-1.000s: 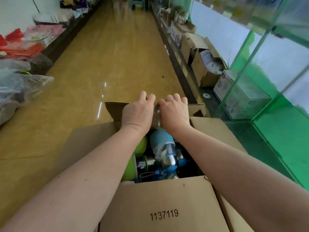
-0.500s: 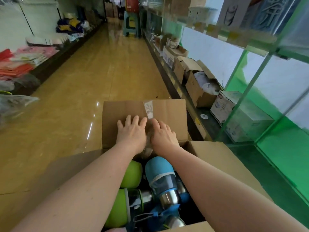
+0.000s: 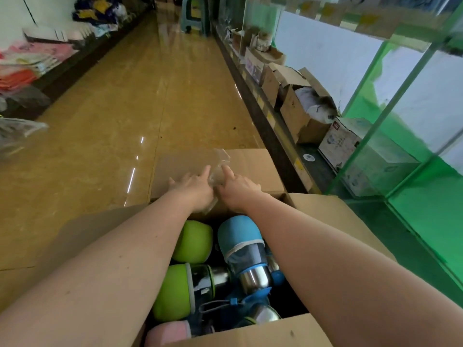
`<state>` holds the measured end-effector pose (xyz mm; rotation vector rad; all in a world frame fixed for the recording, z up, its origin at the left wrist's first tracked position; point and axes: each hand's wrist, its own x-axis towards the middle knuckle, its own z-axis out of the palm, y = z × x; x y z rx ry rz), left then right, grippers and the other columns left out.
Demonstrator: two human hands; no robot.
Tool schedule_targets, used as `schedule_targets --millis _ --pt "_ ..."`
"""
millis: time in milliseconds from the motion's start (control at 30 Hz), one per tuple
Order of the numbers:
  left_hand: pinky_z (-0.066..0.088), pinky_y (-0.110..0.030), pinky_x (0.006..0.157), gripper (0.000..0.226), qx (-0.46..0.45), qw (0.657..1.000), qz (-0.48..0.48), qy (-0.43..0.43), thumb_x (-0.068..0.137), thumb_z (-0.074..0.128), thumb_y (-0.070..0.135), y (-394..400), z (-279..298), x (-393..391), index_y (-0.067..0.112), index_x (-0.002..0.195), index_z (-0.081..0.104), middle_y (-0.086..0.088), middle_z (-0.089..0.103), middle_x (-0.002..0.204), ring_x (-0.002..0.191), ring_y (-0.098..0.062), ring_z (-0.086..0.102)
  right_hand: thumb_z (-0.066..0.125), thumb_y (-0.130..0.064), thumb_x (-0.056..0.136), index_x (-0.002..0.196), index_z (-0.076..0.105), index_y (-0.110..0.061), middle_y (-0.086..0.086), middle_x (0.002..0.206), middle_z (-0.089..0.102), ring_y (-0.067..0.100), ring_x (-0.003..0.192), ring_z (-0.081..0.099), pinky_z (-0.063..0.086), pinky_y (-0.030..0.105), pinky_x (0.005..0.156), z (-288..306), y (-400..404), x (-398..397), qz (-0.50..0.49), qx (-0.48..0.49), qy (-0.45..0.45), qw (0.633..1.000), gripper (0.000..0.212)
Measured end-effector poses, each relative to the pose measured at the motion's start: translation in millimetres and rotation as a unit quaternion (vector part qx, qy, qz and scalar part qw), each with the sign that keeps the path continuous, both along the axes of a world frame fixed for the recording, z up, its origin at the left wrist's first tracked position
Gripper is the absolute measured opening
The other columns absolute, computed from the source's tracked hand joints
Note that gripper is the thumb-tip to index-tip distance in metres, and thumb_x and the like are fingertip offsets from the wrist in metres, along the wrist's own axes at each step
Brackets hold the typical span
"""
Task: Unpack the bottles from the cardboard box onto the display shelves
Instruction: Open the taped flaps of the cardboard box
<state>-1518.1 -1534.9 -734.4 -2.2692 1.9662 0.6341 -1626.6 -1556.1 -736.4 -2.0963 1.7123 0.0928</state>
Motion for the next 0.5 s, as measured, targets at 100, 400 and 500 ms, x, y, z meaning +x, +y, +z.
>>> schedule_targets --millis 100,400,500 --pt "0.006 -0.056 0.115 0.060 -0.022 1.000 -0.019 -0.003 0.100 0.031 0.032 7 3 2 0.025 0.151 0.000 -0.006 0.018 0.157 0.145 -0.027 0.013 0.037 -0.033 0.099 0.151 0.001 -0.028 0.008 0.152 0.029 0.029 0.135 0.035 0.026 0.051 0.110 5 3 -1 0.008 -0.010 -0.021 1.000 0.064" --pt "0.043 -0.040 0.093 0.037 -0.022 0.994 -0.103 0.015 0.101 0.028 0.030 103 10 -16 0.016 0.127 0.051 -0.010 0.057 0.126 0.114 -0.031 0.052 0.038 -0.021 0.099 0.132 0.052 -0.010 0.009 0.132 0.054 0.027 0.119 0.050 0.042 0.033 0.094 33 77 -35 0.119 0.031 0.060 0.991 0.037" --pt "0.044 -0.038 0.088 0.036 0.001 0.994 -0.111 -0.005 0.101 0.032 0.031 143 8 -36 0.013 0.123 0.053 -0.011 0.057 0.121 0.109 -0.033 0.054 0.039 -0.012 0.097 0.126 0.057 -0.007 0.008 0.127 0.057 0.027 0.115 0.053 0.043 0.032 0.087 26 118 -28 0.174 0.049 0.126 0.975 0.033"
